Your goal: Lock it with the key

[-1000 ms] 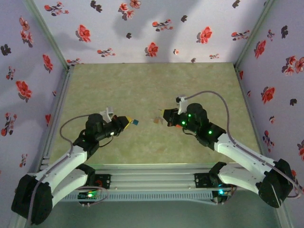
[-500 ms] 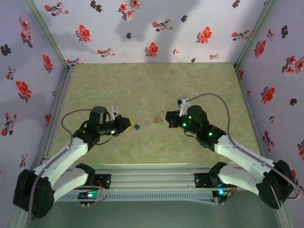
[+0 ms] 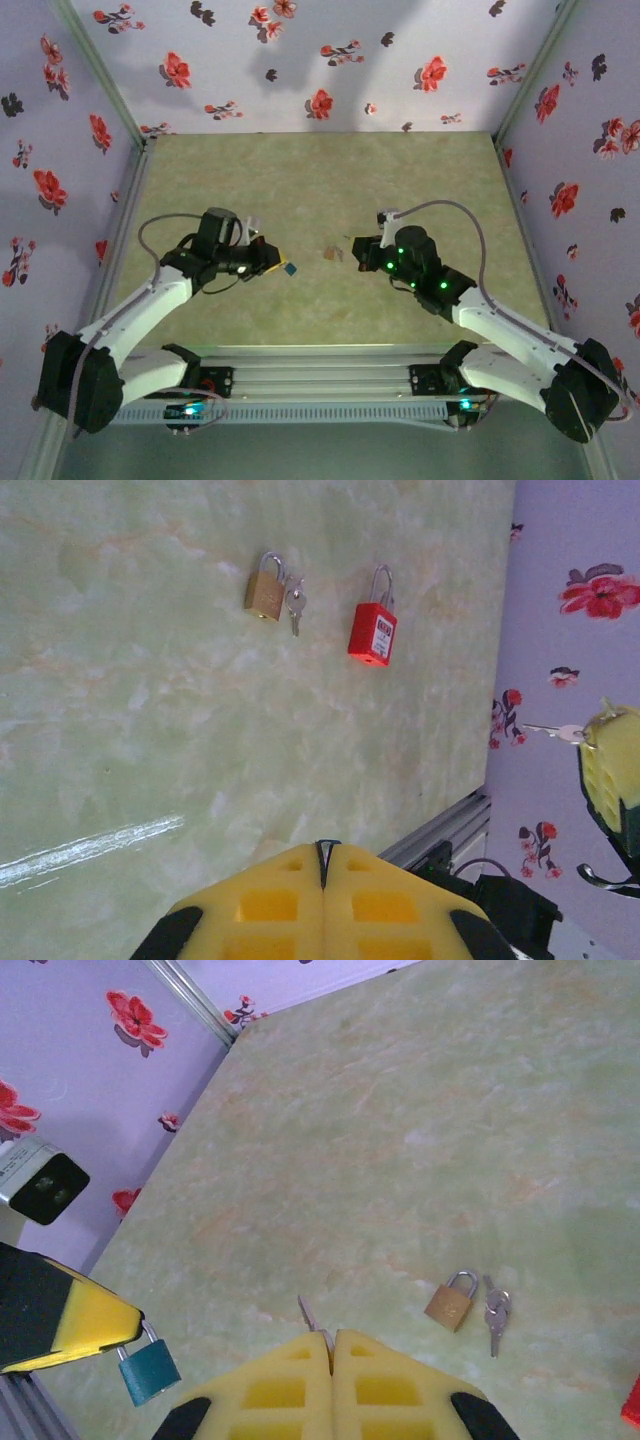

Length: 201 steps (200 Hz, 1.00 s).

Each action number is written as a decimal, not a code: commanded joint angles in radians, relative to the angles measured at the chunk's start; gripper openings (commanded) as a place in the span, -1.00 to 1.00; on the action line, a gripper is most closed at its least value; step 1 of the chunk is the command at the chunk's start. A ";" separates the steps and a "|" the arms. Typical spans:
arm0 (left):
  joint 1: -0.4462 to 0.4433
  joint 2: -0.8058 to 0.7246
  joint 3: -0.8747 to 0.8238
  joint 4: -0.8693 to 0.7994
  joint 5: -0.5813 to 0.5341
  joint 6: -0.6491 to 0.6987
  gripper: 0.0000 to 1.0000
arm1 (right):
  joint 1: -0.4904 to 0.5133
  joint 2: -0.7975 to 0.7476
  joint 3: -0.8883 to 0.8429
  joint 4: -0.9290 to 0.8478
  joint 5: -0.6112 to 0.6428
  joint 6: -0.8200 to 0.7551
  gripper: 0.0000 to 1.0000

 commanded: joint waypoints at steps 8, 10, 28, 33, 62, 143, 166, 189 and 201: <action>-0.016 0.052 0.065 -0.097 0.034 0.080 -1.00 | -0.008 -0.020 -0.015 0.025 0.031 0.003 -1.00; -0.016 0.056 0.068 -0.100 0.035 0.082 -1.00 | -0.008 -0.022 -0.015 0.024 0.032 0.004 -1.00; -0.022 0.094 0.096 -0.127 0.038 0.104 -1.00 | -0.008 -0.022 -0.018 0.025 0.034 0.006 -1.00; -0.025 0.107 0.105 -0.136 0.039 0.112 -1.00 | -0.008 -0.022 -0.017 0.025 0.034 0.007 -1.00; -0.036 0.187 0.177 -0.201 0.033 0.165 -1.00 | -0.008 -0.020 -0.018 0.025 0.031 0.009 -1.00; -0.036 0.442 0.369 -0.344 -0.065 0.322 -1.00 | -0.008 -0.014 -0.024 0.027 0.014 0.011 -1.00; -0.036 0.525 0.444 -0.382 -0.082 0.350 -1.00 | -0.008 -0.012 -0.025 0.030 0.009 0.012 -1.00; -0.035 0.600 0.507 -0.416 -0.115 0.381 -1.00 | -0.008 -0.013 -0.026 0.026 0.009 0.011 -1.00; -0.035 0.639 0.535 -0.433 -0.124 0.396 -1.00 | -0.008 -0.016 -0.026 0.025 0.010 0.009 -1.00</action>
